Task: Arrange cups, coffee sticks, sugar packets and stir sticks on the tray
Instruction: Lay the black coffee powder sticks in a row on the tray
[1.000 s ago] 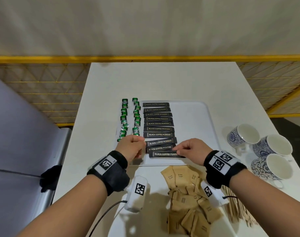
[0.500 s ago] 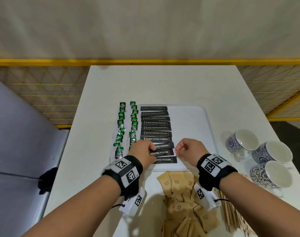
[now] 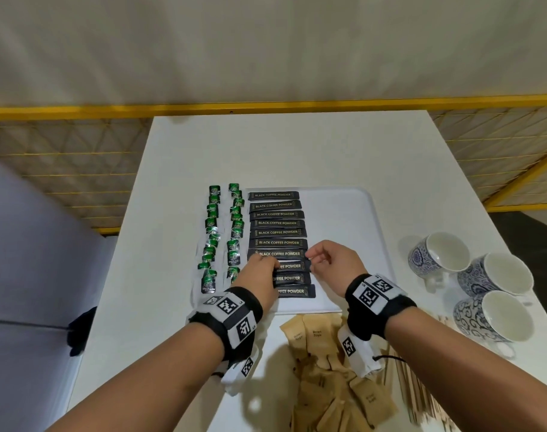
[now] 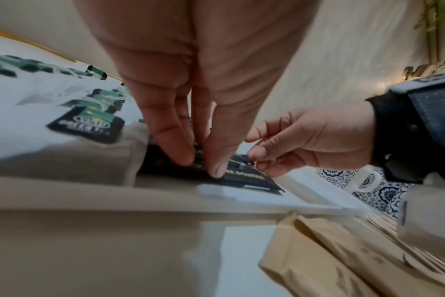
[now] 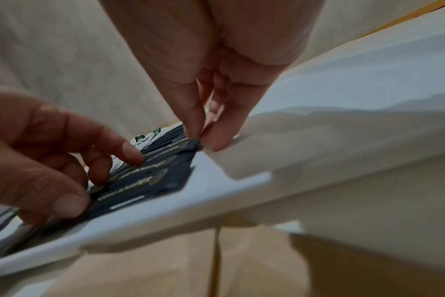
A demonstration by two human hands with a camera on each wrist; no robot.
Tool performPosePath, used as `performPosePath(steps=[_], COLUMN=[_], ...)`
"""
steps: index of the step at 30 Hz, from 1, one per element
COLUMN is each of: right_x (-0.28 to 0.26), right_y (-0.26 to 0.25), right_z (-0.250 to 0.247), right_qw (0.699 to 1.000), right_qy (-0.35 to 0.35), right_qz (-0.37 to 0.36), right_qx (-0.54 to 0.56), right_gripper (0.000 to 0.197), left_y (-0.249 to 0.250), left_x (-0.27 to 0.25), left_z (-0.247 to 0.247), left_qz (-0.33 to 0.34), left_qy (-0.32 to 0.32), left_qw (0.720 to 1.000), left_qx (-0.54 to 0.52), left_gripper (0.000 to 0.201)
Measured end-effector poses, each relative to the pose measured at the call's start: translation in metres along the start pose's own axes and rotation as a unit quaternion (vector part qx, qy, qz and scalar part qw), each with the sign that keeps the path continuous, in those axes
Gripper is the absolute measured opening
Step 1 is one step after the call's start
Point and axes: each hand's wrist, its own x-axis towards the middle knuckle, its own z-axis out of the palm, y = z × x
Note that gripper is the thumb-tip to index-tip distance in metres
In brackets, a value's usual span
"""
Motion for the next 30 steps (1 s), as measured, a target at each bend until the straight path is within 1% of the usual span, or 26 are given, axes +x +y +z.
performPosePath(steps=[2,8,12,15,20,25,30], right_x=[0.001,0.005,0.008,0.012,0.017,0.025,0.030], right_y=[0.001,0.000,-0.006,-0.006,-0.006,-0.013,-0.014], right_z=[0.001,-0.002,0.002,0.005,-0.002,0.001,0.002], right_qw=[1.000,1.000,0.999,1.000,0.999,1.000,1.000], right_qy=[0.001,0.013,0.017,0.007,0.031,0.022,0.019], right_qz=[0.006,0.009,0.005,-0.001,0.003,0.008,0.006], right_qx=[0.001,0.019,0.037,0.022,-0.019,0.000,-0.009], right_gripper=[0.027,0.027,0.031,0.033,0.038,0.043,0.044], left_y=[-0.001,-0.002,-0.002,-0.002,0.001,0.003,0.004], left_x=[0.001,0.001,0.002,0.001,0.004,0.012,0.014], left_z=[-0.001,-0.002,-0.003,-0.004,-0.010,-0.016,-0.016], left_qz=[-0.001,-0.004,-0.009,-0.011,-0.013,-0.022,-0.028], left_qy=[-0.001,-0.001,-0.001,-0.001,0.013,0.029,0.017], left_qw=[1.000,1.000,1.000,1.000,0.999,0.997,0.998], left_qx=[-0.001,-0.013,-0.022,-0.028,-0.046,-0.061,-0.052], left_gripper=[0.046,0.048,0.050,0.048,0.051,0.054,0.048])
